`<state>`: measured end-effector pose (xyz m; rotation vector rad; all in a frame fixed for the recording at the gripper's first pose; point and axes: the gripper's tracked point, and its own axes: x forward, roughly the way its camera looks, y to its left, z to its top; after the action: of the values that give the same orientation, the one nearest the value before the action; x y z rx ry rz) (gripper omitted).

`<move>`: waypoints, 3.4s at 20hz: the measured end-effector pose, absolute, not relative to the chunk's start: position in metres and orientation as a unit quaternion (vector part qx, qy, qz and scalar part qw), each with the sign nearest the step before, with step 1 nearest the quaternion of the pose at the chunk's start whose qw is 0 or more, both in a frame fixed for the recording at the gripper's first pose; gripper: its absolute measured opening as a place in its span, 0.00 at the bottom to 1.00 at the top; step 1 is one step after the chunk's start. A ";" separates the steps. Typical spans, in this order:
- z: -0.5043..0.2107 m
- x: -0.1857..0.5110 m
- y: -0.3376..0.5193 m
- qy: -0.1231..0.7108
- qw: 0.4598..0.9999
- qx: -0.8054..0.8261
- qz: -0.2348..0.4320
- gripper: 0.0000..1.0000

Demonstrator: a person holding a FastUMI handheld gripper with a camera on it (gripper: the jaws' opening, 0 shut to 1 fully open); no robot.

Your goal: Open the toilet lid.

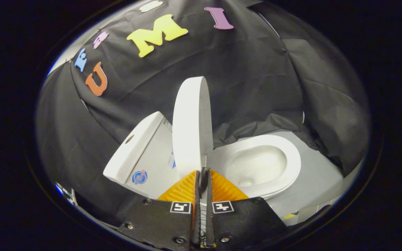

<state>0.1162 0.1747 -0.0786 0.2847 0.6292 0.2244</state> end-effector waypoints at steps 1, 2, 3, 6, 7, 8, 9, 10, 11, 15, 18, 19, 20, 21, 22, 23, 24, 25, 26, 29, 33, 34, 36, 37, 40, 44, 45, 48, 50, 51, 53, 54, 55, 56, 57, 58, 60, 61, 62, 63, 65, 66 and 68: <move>-0.077 0.116 0.177 0.308 0.936 0.133 0.109 0.09; -0.077 0.115 0.181 0.307 0.937 0.128 0.108 0.09; -0.076 0.115 0.185 0.306 0.938 0.124 0.109 0.09; -0.075 0.114 0.194 0.304 0.940 0.109 0.108 0.09; -0.074 0.114 0.197 0.304 0.941 0.105 0.107 0.09; -0.074 0.113 0.200 0.305 0.941 0.103 0.107 0.09; -0.074 0.113 0.203 0.306 0.941 0.099 0.106 0.09; -0.074 0.112 0.206 0.307 0.941 0.095 0.105 0.09; -0.072 0.112 0.209 0.308 0.941 0.091 0.105 0.09; -0.070 0.110 0.222 0.307 0.943 0.073 0.103 0.09; -0.070 0.110 0.231 0.305 0.946 0.055 0.098 0.09; -0.070 0.110 0.235 0.304 0.947 0.048 0.096 0.09; -0.070 0.109 0.239 0.303 0.948 0.041 0.094 0.09; -0.069 0.109 0.242 0.301 0.949 0.034 0.091 0.09; -0.070 0.108 0.247 0.300 0.949 0.027 0.089 0.09; -0.070 0.108 0.251 0.300 0.950 0.020 0.085 0.09; -0.071 0.108 0.254 0.298 0.951 0.012 0.082 0.09; -0.069 0.108 0.257 0.297 0.952 0.003 0.079 0.09; -0.070 0.107 0.261 0.297 0.952 -0.006 0.076 0.09; -0.070 0.107 0.275 0.297 0.952 -0.038 0.068 0.09; -0.073 0.105 0.295 0.294 0.948 -0.098 0.079 0.09; -0.073 0.105 0.297 0.291 0.947 -0.110 0.082 0.09; -0.072 0.103 0.295 0.290 0.948 -0.098 0.090 0.12; -0.070 0.102 0.292 0.288 0.948 -0.091 0.099 0.14; -0.047 0.098 0.290 0.248 0.958 -0.075 0.125 0.20; 0.014 0.089 0.280 0.142 0.976 -0.055 0.158 0.57; 0.032 0.083 0.272 0.117 0.979 -0.052 0.158 0.68; 0.072 0.066 0.237 0.060 0.986 -0.034 0.151 1.00; 0.089 0.053 0.207 0.032 0.989 -0.025 0.141 1.00; 0.098 0.048 0.188 0.019 0.991 -0.018 0.132 1.00; 0.100 0.039 0.154 0.005 0.993 -0.002 0.118 1.00; 0.099 0.039 0.139 0.000 0.994 0.003 0.113 1.00; 0.097 0.037 0.124 -0.004 0.995 0.002 0.105 1.00; 0.092 0.034 0.106 -0.007 0.996 -0.003 0.094 1.00; 0.088 0.031 0.089 -0.011 0.996 -0.008 0.083 1.00; 0.084 0.028 0.074 -0.016 0.997 -0.012 0.075 1.00; 0.070 0.026 0.054 -0.016 0.998 -0.017 0.062 1.00; 0.060 0.026 0.045 -0.009 0.998 -0.021 0.054 1.00; 0.051 0.026 0.037 -0.006 0.999 -0.022 0.049 1.00; 0.045 0.026 0.031 -0.006 0.999 -0.017 0.040 1.00; 0.022 0.024 0.028 0.015 0.999 -0.013 0.036 1.00; 0.013 0.022 0.026 0.018 0.999 -0.013 0.035 1.00; -0.001 0.015 0.023 0.016 0.999 -0.026 0.031 1.00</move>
<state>0.0148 0.0233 -0.0008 -0.0516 0.0316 0.0628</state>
